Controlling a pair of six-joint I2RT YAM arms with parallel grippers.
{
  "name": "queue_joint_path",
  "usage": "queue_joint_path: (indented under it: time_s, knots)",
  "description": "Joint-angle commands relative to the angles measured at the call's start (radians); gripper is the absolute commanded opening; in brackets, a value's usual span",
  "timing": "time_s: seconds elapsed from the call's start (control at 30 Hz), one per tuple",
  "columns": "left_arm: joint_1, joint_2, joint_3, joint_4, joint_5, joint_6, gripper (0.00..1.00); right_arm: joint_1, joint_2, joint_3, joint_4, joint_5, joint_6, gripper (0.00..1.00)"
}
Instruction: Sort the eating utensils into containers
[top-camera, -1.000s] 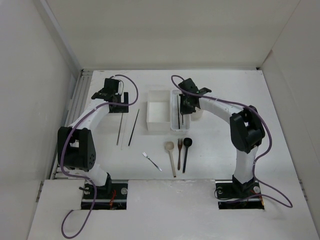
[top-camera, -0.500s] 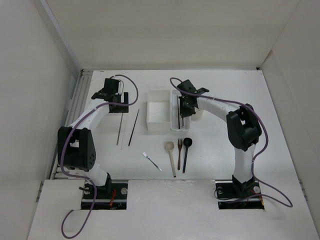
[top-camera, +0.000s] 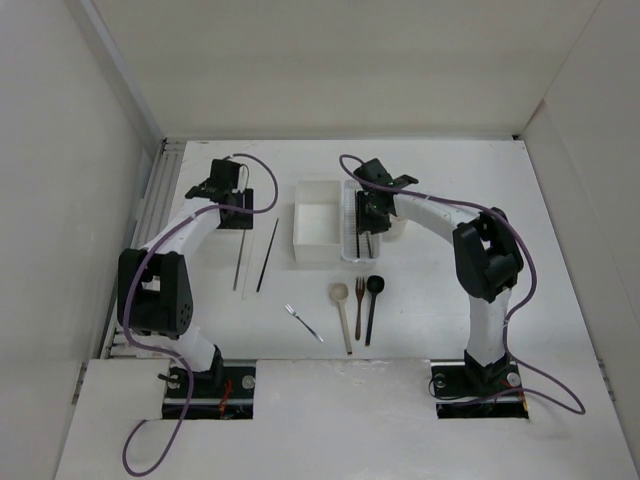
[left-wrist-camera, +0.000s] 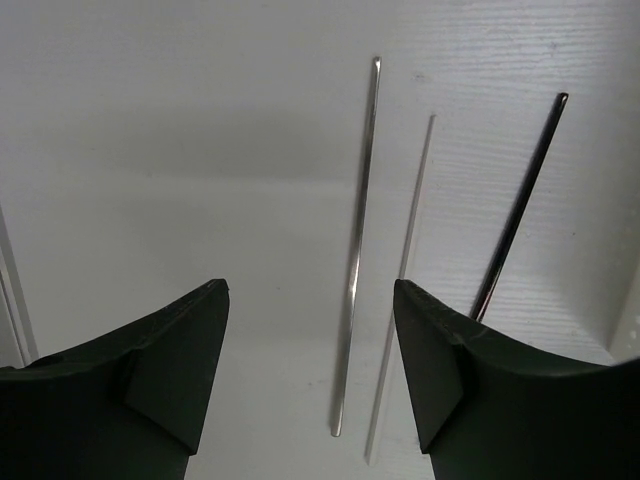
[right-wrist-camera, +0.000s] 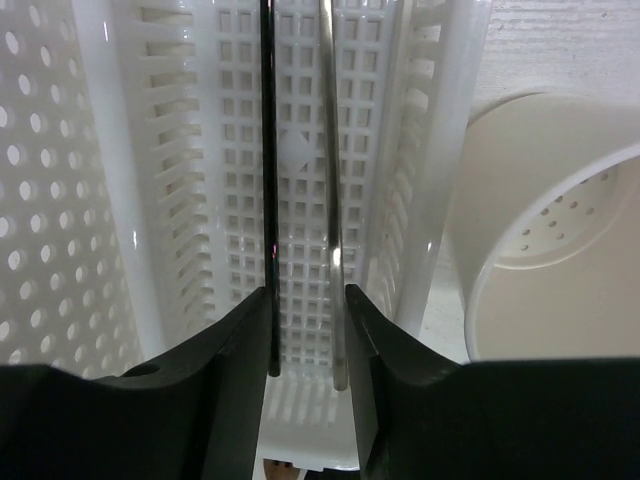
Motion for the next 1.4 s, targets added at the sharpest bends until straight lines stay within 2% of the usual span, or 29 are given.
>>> queue_joint_path:
  time_s: [0.0, 0.13, 0.47, 0.57, 0.9, 1.2, 1.3, 1.33, 1.37]
  knots:
    - [0.003, 0.022, -0.031, -0.006, 0.018, 0.019, 0.63, 0.005, -0.06, 0.042, 0.014, 0.037, -0.01, 0.41]
    - [0.003, 0.031, -0.049, -0.006, 0.027, 0.028, 0.61, 0.015, -0.094, 0.042, 0.042, 0.037, -0.029, 0.4]
    - [0.003, 0.06, -0.07, 0.012, 0.066, 0.028, 0.61, 0.024, -0.223, 0.103, 0.053, 0.156, -0.082, 0.4]
    - [0.003, 0.078, -0.08, 0.012, 0.066, 0.038, 0.58, 0.024, -0.238, 0.103, 0.063, 0.178, -0.093, 0.4]
    - [-0.006, 0.105, -0.129, 0.023, 0.07, 0.058, 0.54, 0.024, -0.249, 0.068, 0.097, 0.146, -0.102, 0.4]
    - [-0.006, 0.157, -0.106, 0.023, -0.012, 0.038, 0.51, 0.024, -0.271, 0.048, 0.106, 0.155, -0.102, 0.4]
    - [-0.006, 0.21, -0.086, -0.017, 0.0, 0.048, 0.39, 0.024, -0.28, 0.039, 0.106, 0.164, -0.102, 0.4]
    - [0.005, 0.21, -0.086, -0.029, 0.05, 0.038, 0.3, 0.024, -0.28, 0.039, 0.106, 0.164, -0.102, 0.4]
    - [0.014, 0.21, -0.086, -0.029, 0.081, 0.038, 0.1, 0.024, -0.291, 0.03, 0.106, 0.164, -0.102, 0.4]
